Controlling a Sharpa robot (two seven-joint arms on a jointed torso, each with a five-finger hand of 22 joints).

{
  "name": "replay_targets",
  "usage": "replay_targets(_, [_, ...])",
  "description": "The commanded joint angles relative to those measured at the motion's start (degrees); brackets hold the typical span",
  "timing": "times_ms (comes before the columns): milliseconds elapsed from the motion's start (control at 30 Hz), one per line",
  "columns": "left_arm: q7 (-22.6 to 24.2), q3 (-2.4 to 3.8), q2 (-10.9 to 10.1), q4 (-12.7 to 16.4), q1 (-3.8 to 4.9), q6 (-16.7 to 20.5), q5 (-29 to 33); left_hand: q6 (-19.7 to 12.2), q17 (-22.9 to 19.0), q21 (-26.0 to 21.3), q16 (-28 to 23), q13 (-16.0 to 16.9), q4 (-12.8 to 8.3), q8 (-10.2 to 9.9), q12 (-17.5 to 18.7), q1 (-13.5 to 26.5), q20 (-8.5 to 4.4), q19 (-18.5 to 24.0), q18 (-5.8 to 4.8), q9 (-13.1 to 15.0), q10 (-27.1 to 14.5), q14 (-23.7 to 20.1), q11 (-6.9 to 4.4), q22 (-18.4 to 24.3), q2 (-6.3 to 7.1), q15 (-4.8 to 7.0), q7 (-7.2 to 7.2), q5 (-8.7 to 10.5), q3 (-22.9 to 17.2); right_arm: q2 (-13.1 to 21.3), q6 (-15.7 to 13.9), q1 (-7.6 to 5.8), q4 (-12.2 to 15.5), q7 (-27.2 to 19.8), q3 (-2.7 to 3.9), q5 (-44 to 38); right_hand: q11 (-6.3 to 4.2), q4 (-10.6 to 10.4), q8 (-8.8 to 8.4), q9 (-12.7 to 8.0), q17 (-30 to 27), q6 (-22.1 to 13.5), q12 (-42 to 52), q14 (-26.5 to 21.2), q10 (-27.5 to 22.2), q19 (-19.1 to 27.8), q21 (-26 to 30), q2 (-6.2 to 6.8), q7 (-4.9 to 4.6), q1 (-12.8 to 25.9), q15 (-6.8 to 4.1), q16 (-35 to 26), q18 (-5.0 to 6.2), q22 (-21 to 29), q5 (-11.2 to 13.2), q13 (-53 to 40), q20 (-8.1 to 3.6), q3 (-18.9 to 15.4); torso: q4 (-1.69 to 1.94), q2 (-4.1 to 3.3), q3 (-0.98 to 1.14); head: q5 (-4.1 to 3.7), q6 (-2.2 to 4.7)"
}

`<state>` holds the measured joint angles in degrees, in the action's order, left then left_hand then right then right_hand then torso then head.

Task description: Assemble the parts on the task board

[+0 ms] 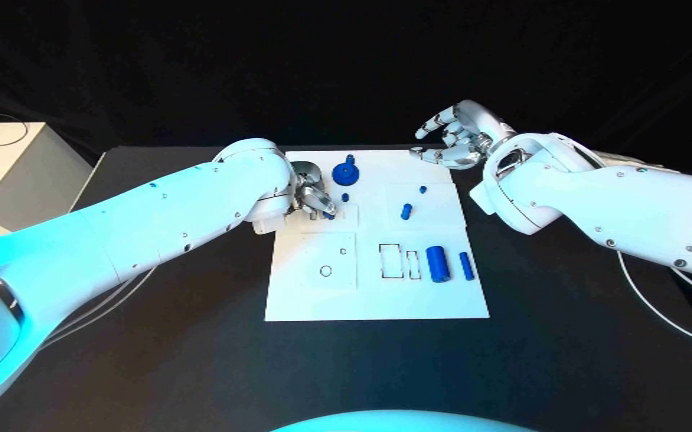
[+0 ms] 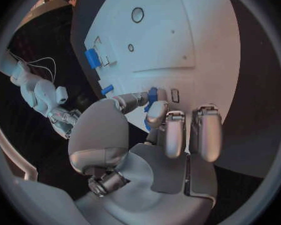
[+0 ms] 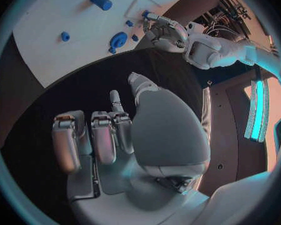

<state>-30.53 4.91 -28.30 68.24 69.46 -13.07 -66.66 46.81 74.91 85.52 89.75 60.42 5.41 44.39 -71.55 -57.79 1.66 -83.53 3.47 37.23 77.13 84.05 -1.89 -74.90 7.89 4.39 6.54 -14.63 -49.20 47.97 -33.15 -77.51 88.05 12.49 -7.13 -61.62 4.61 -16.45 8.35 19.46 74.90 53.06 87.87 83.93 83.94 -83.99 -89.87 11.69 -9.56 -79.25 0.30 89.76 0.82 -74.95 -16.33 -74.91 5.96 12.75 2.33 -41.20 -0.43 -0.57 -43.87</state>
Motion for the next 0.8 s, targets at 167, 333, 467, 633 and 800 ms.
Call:
replay_targets(167, [-0.4, -0.29, 0.2, -0.1, -0.26, -2.8, -1.0, 5.4, 15.1, 0.2, 0.2, 0.1, -4.2, 0.3, -0.3, 0.6, -0.14, -0.4, -1.17, 9.2, 0.7, 5.9, -0.2, -4.9, -1.25, 0.55, -4.72, 0.01, -3.6, 0.0, 0.6, 0.03, 0.1, -0.3, 0.02, -0.6, 0.09, -0.1, 0.37, 0.1, 15.1, 0.1, -0.3, 6.1, 3.5, -6.0, -0.1, 0.02, 0.14, 0.4, 0.18, 0.2, -0.82, -15.1, -0.2, -12.7, 0.42, -0.4, -0.06, -0.03, 0.03, -0.1, -0.14])
replay_targets(333, [-0.4, -0.31, 0.4, -0.2, -0.27, -2.9, -1.0, 5.6, 15.1, 0.2, 0.2, 0.2, -4.1, 0.3, -0.3, 0.9, -0.14, -0.4, -1.17, 8.9, 0.8, 5.9, -0.23, -5.0, -1.54, 0.56, -4.76, 0.07, -3.3, 0.0, 0.6, 0.03, 0.1, -0.3, 0.02, -0.6, 0.08, -0.1, 0.37, 0.1, 15.1, 0.1, -0.3, 6.1, 3.5, -6.0, -0.1, -0.03, 0.14, 0.5, 0.18, 0.2, -0.82, -15.1, -0.3, -12.7, 0.41, -0.4, -0.06, 0.0, 0.04, -0.23, -0.23])
replay_targets(467, [-0.4, -0.33, 0.5, -0.3, -0.27, -3.1, -0.8, 6.1, 15.1, 0.2, 0.2, 1.1, -3.9, 0.2, -0.9, 1.5, -0.15, -0.4, -1.18, 8.3, 1.4, 5.9, -0.31, -5.0, -2.09, 0.59, -4.9, 0.21, -2.6, 0.0, 0.6, 0.03, 0.2, -0.3, 0.02, -0.6, 0.08, -0.1, 0.37, 0.1, 15.1, 0.1, -0.3, 6.1, 3.5, -6.0, -0.1, -0.03, 0.14, 0.5, 0.18, 0.2, -0.82, -15.1, -0.3, -12.7, 0.41, -0.4, -0.05, -0.01, 0.07, -0.36, -0.27])
replay_targets(633, [-0.5, -0.34, 0.7, -0.4, -0.27, -3.7, -0.4, 6.7, 15.1, 0.3, 0.2, 1.7, -3.5, 0.0, -1.1, 2.2, -0.16, -0.6, -1.23, 7.4, 1.7, 5.9, -0.39, -5.2, -2.63, 0.62, -5.01, 0.36, -1.8, 0.0, 0.6, 0.03, 0.1, -0.2, 0.02, -0.6, 0.08, -0.1, 0.38, 0.1, 15.1, 0.1, -0.3, 6.1, 3.5, -6.0, -0.1, -0.09, 0.15, 0.5, 0.18, 0.2, -0.82, -15.1, -0.5, -12.7, 0.41, -0.4, -0.06, 0.01, 0.05, -0.41, -0.39])
replay_targets(800, [-0.5, -0.35, 0.8, -0.5, -0.27, -4.0, 0.1, 7.2, 15.1, 0.3, 0.2, 2.0, -3.1, -0.3, -1.2, 2.9, -0.18, -0.6, -1.25, 6.6, 2.0, 5.9, -0.43, -5.3, -3.16, 0.64, -5.1, 0.74, -0.7, 0.0, 0.6, 0.03, 0.2, -0.3, 0.02, -0.6, 0.08, -0.1, 0.38, 0.1, 15.1, 0.1, -0.3, 6.1, 3.5, -6.0, -0.1, -0.09, 0.15, 0.5, 0.18, 0.2, -0.82, -15.1, -0.5, -12.7, 0.41, -0.4, -0.04, 0.01, 0.03, -0.44, -0.43])
